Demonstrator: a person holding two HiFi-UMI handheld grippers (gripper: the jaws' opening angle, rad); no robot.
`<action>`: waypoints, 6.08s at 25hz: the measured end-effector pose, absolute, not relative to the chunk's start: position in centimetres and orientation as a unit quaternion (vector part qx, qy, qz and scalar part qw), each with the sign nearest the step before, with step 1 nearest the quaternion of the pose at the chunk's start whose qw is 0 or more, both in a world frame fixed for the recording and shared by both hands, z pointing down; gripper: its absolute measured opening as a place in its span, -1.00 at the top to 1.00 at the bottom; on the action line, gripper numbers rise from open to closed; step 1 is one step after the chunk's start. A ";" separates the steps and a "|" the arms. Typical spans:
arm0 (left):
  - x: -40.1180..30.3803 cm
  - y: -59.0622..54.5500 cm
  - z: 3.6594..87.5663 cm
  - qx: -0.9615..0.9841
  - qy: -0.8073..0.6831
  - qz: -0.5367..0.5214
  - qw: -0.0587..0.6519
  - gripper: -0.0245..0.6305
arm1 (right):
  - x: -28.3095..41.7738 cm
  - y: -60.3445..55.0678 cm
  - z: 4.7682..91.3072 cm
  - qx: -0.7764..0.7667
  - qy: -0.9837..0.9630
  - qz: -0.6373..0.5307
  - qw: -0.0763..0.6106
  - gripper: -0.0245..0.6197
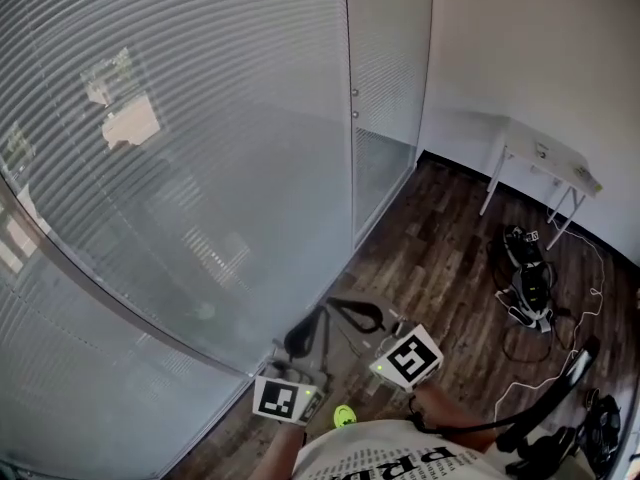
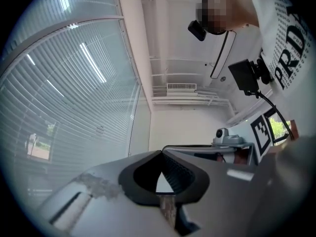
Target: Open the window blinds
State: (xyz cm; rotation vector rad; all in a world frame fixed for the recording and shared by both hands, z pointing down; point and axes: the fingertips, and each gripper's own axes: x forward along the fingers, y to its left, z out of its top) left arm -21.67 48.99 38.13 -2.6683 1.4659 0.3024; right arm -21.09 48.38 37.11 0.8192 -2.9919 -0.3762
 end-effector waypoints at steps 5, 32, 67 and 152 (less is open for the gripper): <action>-23.2 46.5 37.4 -0.871 0.476 0.114 0.037 0.96 | -22.6 46.3 36.6 0.263 -0.952 -0.151 0.041 0.90; -16.7 27.9 38.7 -0.866 0.495 0.068 0.030 0.96 | -16.0 27.6 38.1 0.246 -0.963 -0.105 0.023 0.90; -10.6 3.3 35.9 -0.862 0.495 0.096 0.045 0.96 | -10.0 2.8 35.7 0.260 -0.960 -0.108 0.004 0.90; -8.1 -34.6 39.7 -0.827 0.556 0.082 0.031 0.95 | -7.4 -39.8 40.5 0.270 -0.929 -0.224 0.117 0.53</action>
